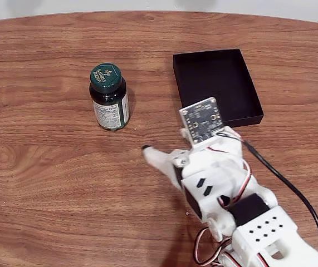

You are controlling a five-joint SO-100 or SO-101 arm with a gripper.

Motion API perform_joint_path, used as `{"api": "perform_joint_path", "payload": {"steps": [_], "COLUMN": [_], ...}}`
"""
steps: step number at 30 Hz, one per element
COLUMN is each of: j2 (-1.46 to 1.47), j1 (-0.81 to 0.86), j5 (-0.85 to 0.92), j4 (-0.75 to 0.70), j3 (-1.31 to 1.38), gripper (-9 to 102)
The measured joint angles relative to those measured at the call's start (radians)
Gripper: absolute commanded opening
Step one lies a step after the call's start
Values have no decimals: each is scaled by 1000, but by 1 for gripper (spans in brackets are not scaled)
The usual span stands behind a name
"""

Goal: Pick up the pill bottle and place it in the black box.

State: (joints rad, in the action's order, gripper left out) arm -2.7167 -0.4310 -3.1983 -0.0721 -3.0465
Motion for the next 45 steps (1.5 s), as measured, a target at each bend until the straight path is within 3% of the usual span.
{"api": "perform_joint_path", "payload": {"steps": [11, 20, 33, 45], "j2": [356, 861, 1324, 1508], "j1": [-100, -46, -3, -66], "j5": [6, 43, 64, 86], "j4": [465, 713, 867, 963], "j3": [6, 272, 604, 758], "gripper": [46, 47, 44, 42]}}
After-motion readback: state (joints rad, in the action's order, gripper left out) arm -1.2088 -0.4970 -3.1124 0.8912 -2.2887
